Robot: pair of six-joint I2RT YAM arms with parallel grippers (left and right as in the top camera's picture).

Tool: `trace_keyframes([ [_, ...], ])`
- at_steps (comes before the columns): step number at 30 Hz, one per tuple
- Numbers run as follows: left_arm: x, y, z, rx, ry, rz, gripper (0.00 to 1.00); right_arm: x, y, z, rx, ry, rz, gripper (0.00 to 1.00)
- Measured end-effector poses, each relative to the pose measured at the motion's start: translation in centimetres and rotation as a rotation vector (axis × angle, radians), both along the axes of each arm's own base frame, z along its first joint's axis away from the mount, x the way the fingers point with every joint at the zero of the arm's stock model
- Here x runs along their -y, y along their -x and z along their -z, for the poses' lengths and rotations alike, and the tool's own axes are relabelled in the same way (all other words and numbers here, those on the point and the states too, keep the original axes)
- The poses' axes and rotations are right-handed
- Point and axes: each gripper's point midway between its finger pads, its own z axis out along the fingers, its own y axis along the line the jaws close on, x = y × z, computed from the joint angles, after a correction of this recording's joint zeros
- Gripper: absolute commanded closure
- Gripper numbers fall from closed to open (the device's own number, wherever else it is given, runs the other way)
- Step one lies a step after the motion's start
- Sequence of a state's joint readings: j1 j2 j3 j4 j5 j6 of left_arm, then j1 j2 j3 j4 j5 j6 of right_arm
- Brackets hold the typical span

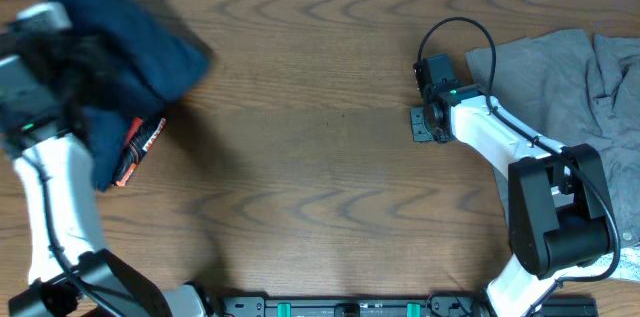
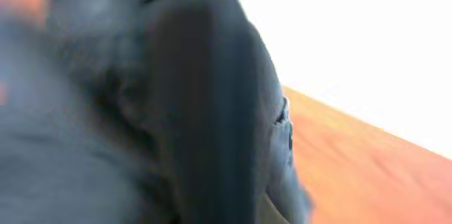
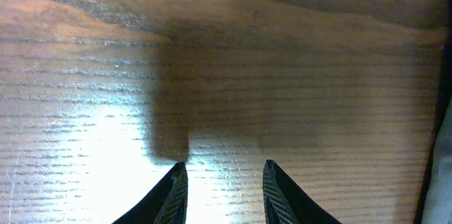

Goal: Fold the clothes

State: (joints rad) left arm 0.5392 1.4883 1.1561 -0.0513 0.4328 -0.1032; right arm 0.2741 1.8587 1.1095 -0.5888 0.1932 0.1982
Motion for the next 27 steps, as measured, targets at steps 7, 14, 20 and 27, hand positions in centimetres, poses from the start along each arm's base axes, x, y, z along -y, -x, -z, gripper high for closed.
trace_keyframes([
  [7,-7.8,2.7,3.3,-0.039,0.110,-0.224,0.91,0.1,0.5,0.1,-0.019,0.005,0.000,0.66],
  [14,-9.0,3.5,8.3,-0.141,0.233,-0.283,0.91,0.2,0.6,0.1,-0.024,0.007,0.000,0.66],
  [20,-8.8,3.1,8.4,-0.123,0.283,-0.285,0.94,0.2,0.6,0.1,-0.027,0.008,0.000,0.66],
  [27,-5.6,1.3,6.6,-0.029,0.476,-0.151,0.94,0.2,0.6,0.1,-0.026,0.011,0.001,0.66],
])
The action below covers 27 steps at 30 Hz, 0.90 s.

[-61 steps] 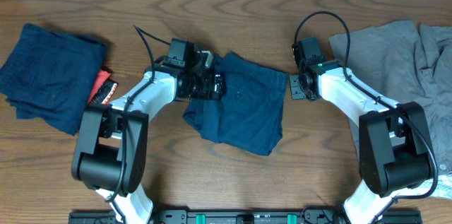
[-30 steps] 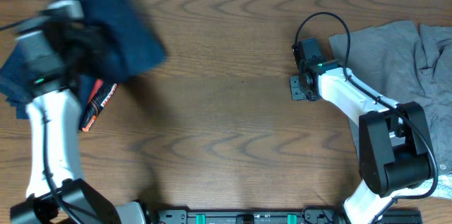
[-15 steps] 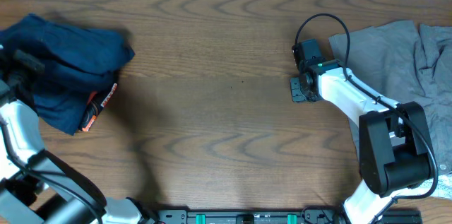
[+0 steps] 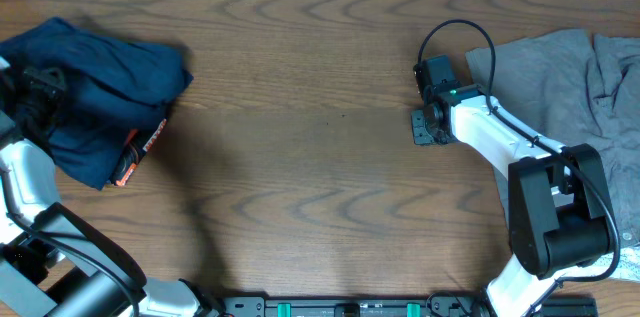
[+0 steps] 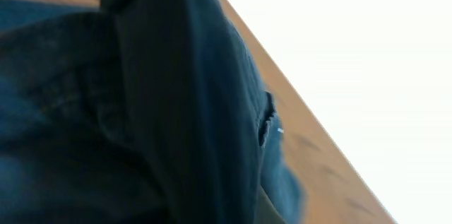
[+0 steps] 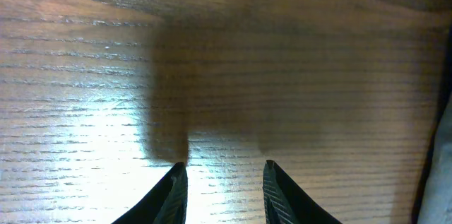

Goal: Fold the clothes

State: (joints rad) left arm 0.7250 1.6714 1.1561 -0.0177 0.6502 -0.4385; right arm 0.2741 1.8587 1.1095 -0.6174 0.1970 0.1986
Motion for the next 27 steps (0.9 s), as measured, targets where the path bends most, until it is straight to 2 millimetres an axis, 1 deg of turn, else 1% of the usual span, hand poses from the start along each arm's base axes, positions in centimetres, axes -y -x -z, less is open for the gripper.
trace_keyframes([
  [2,2.0,-0.7,-0.4,0.026,0.059,0.063,0.94,0.0,0.0,0.0,0.000,0.002,0.000,0.66],
  [5,6.6,-2.1,-1.1,0.056,0.130,0.202,0.94,0.2,0.2,0.0,-0.009,0.003,0.009,0.66],
  [8,12.8,-3.5,-1.5,0.066,0.178,0.376,0.94,0.5,0.8,0.2,-0.033,0.009,0.017,0.67],
  [9,15.7,-3.9,-1.4,0.061,0.195,0.452,0.94,0.7,1.1,0.2,-0.046,0.012,0.022,0.67],
  [11,20.2,-4.0,-1.3,0.046,0.215,0.568,0.94,1.2,1.5,0.2,-0.066,0.017,0.034,0.67],
  [14,26.9,-3.3,-0.5,-0.001,0.218,0.735,0.94,2.0,2.1,-0.1,-0.087,0.022,0.054,0.67],
  [15,28.3,-2.9,0.0,-0.027,0.216,0.761,0.94,2.2,2.3,-0.3,-0.090,0.023,0.062,0.67],
  [16,30.1,-2.2,0.9,-0.073,0.209,0.792,0.94,2.7,2.4,-0.6,-0.092,0.022,0.074,0.67],
  [18,32.2,-1.1,2.8,-0.159,0.179,0.815,0.94,3.2,2.6,-1.2,-0.088,0.020,0.090,0.67],
  [19,32.8,-0.6,3.7,-0.199,0.160,0.815,0.94,3.6,2.7,-1.5,-0.091,0.021,0.100,0.67],
  [21,33.6,0.2,5.6,-0.268,0.104,0.805,0.94,4.3,3.1,-1.9,-0.097,0.022,0.119,0.67],
  [23,34.1,0.7,6.9,-0.304,0.060,0.801,0.94,4.7,3.3,-2.0,-0.105,0.025,0.129,0.67],
  [25,34.6,1.3,8.1,-0.333,0.026,0.803,0.94,4.8,3.5,-2.0,-0.115,0.027,0.133,0.67],
  [27,35.2,1.9,8.9,-0.355,0.006,0.808,0.94,4.8,3.6,-2.0,-0.116,0.028,0.133,0.67],
])
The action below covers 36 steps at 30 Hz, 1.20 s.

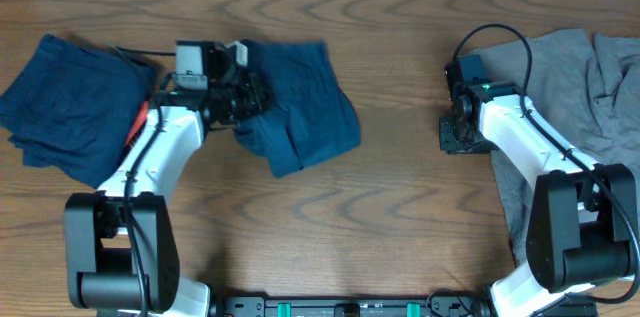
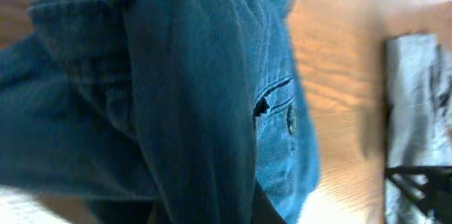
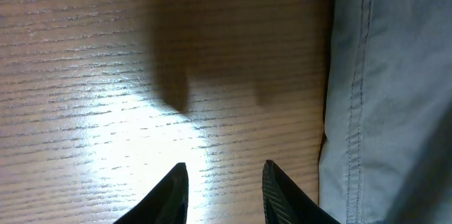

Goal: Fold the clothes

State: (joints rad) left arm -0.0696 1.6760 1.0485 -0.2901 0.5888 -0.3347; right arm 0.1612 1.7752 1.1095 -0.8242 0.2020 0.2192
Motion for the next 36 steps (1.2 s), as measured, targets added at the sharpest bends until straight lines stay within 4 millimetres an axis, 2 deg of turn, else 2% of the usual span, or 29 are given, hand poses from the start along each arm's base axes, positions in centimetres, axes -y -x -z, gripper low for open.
trace_keyframes([
  [4,1.2,1.1,1.2,-0.022,-0.034,0.030,0.94,0.0,0.0,0.0,-0.002,-0.002,0.000,0.67],
  [7,1.2,2.2,2.8,-0.061,-0.076,0.018,0.93,0.0,0.1,0.0,-0.005,-0.003,0.000,0.67],
  [8,0.8,2.7,3.7,-0.085,-0.096,0.002,0.69,0.0,0.2,0.0,-0.008,-0.002,0.000,0.67],
  [9,0.5,3.0,4.3,-0.099,-0.111,-0.005,0.52,0.0,0.3,0.0,-0.011,-0.002,0.000,0.66],
  [10,0.2,3.4,5.0,-0.120,-0.122,-0.016,0.40,0.0,0.3,0.0,-0.013,-0.001,0.000,0.66],
  [14,-0.7,5.1,7.1,-0.202,-0.164,-0.038,0.24,0.0,0.3,0.0,-0.014,-0.002,0.000,0.65],
  [17,-1.1,5.5,7.1,-0.219,-0.174,-0.045,0.02,0.0,0.3,0.0,-0.014,-0.002,0.000,0.64],
  [22,-1.9,5.2,6.1,-0.204,-0.170,-0.086,0.02,0.0,0.3,0.0,-0.014,-0.002,0.000,0.64],
  [28,-1.9,3.7,5.7,-0.151,-0.152,-0.108,0.02,-0.2,0.4,0.1,-0.015,-0.011,-0.001,0.64],
  [32,-0.5,2.4,7.2,-0.140,-0.082,-0.083,0.02,-0.4,0.4,0.1,-0.018,-0.025,-0.002,0.64],
  [36,1.9,0.5,7.1,-0.092,0.010,-0.031,0.01,-0.5,0.4,0.1,-0.019,-0.029,-0.002,0.64],
])
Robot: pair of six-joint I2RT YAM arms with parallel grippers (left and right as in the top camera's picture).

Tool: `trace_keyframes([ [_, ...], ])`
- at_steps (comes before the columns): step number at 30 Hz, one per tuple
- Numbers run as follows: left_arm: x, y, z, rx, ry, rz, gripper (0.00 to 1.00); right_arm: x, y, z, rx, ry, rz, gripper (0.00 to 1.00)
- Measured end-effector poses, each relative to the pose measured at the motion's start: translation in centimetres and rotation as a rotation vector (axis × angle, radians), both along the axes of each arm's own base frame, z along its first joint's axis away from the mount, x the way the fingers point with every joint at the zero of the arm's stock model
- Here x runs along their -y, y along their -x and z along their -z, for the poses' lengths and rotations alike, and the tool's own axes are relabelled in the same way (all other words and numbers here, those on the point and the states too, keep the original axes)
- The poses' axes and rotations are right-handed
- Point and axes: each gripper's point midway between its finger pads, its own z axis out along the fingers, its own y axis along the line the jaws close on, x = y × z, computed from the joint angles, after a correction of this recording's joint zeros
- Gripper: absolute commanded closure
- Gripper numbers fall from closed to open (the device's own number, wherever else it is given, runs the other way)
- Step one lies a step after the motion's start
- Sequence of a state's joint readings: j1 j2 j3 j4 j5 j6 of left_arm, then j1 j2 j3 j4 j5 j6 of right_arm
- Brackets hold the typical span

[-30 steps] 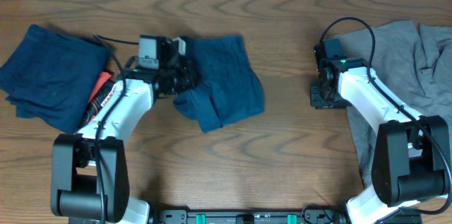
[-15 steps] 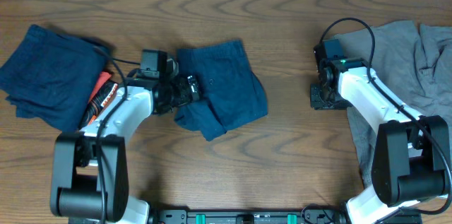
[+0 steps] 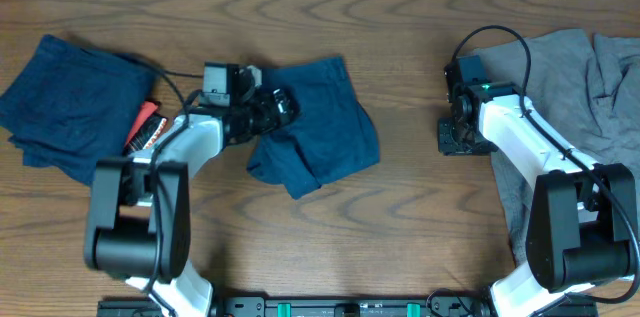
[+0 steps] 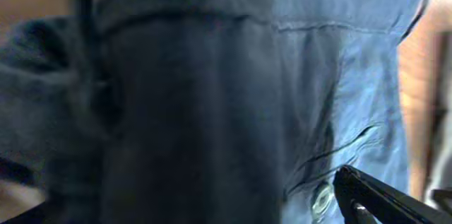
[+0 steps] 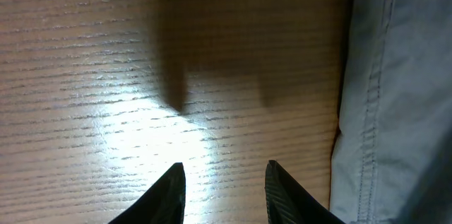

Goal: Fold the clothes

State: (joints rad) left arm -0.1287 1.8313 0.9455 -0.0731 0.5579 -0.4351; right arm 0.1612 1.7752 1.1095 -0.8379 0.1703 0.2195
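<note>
A dark blue denim garment [image 3: 320, 127] lies crumpled on the table left of centre. My left gripper [image 3: 275, 110] sits at its left edge. In the left wrist view the denim [image 4: 353, 61] and its metal button [image 4: 321, 199] fill the frame. One of the fingers [image 4: 371, 196] shows far out at the lower right, and the other is hidden in dark cloth. The jaws stand apart. My right gripper [image 3: 448, 137] is open over bare wood [image 5: 222, 174], just left of a grey garment [image 3: 570, 87].
A folded pile of dark blue clothes [image 3: 65, 107] lies at the far left, with an orange-red label [image 3: 145, 127] at its right edge. The grey garment's seamed edge [image 5: 395, 111] runs down the right of the right wrist view. A wooden table [image 3: 330, 247] carries it all.
The blue garment and my left gripper have shifted a little to the right. The left finger now shows much farther out, so the jaws have opened. The right arm has hardly moved.
My left gripper held dark blue cloth up at the far left by the pile. Then it was low over the pile. Then it held a second blue garment near the centre, with the right gripper moved beside the grey garment. Now that blue garment lies on the table.
</note>
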Motion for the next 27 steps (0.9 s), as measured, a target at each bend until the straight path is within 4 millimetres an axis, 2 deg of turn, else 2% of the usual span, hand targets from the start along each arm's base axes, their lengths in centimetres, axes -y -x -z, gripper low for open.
trace_keyframes([
  [1,0.8,-0.4,-0.1,0.011,0.027,0.016,0.08,0.0,0.0,0.0,0.000,0.000,0.000,0.64],
  [3,3.1,-0.9,-0.1,0.036,0.097,0.068,0.33,0.0,0.0,0.0,0.000,-0.001,0.000,0.64],
  [4,4.2,-0.9,0.1,0.042,0.120,0.096,0.41,0.0,0.0,0.0,-0.001,-0.001,0.000,0.64],
  [6,6.4,-0.5,0.6,0.045,0.172,0.155,0.58,0.0,0.0,0.0,0.000,-0.002,0.000,0.64],
  [8,8.2,0.2,1.2,0.037,0.199,0.200,0.86,-0.1,0.0,0.0,0.000,-0.007,0.000,0.64],
  [9,8.8,0.7,1.5,0.033,0.208,0.218,0.94,-0.2,0.0,0.0,0.000,-0.013,-0.001,0.64],
  [13,10.0,1.4,1.8,0.032,0.243,0.253,0.94,-1.7,-0.4,0.1,0.010,-0.098,-0.013,0.66],
  [18,10.3,1.8,1.8,0.022,0.267,0.265,0.94,-6.5,-1.3,-0.3,0.037,-0.366,-0.098,0.66],
  [21,10.6,2.2,1.8,0.015,0.276,0.277,0.93,-8.4,-0.9,-0.7,0.027,-0.452,-0.139,0.65],
  [22,10.8,2.3,1.8,0.013,0.278,0.283,0.77,-8.9,-0.8,-0.8,0.024,-0.463,-0.153,0.65],
  [23,11.0,2.5,1.8,0.013,0.279,0.291,0.55,-9.3,-0.7,-0.8,0.021,-0.465,-0.164,0.65],
  [24,11.2,2.7,1.7,0.010,0.285,0.298,0.47,-9.7,-0.5,-0.8,0.019,-0.463,-0.178,0.65],
  [27,12.3,3.2,0.7,0.015,0.322,0.335,0.45,-10.9,-0.1,-0.6,0.007,-0.462,-0.211,0.65],
])
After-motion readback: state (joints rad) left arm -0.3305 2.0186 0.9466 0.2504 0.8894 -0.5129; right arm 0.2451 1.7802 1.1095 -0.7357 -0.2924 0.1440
